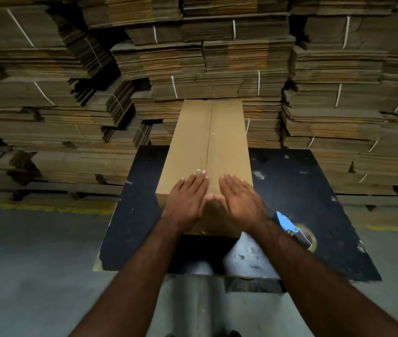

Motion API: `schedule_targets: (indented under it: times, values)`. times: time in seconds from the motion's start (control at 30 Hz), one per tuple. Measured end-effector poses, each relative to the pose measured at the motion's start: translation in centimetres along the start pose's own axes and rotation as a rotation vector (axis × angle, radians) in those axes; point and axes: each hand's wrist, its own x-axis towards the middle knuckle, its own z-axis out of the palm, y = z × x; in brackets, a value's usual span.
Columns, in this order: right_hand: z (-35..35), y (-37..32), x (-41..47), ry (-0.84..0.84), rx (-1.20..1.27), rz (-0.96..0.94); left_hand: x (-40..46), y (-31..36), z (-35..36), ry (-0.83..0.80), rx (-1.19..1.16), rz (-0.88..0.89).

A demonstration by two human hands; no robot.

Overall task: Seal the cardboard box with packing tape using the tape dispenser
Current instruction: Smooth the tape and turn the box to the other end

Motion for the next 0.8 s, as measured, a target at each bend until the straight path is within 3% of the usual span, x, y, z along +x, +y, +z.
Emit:
schedule_targets:
  times: [0.23, 0.47, 0.63, 0.8]
  values:
    - [1.1, 0.9, -0.5, 0.035, -0.156, -0.101, -0.4, -0.5, 1.2, 0.016, 0.104, 0.044]
    - [0.1, 2.6, -0.9, 0.073, 0.044, -0.09, -0.4, 1.9, 0.2, 0.025, -0.14, -0.035]
    - [1.1, 3.3, -1.0, 0.058, 0.029, -0.135, -0.1, 2.1, 1.4, 0.074, 0.028, -0.045]
    - [0.4, 4.4, -1.8, 0.073, 0.066, -0.23, -0.4, 1.5, 1.3, 0.047, -0.036, -0.012]
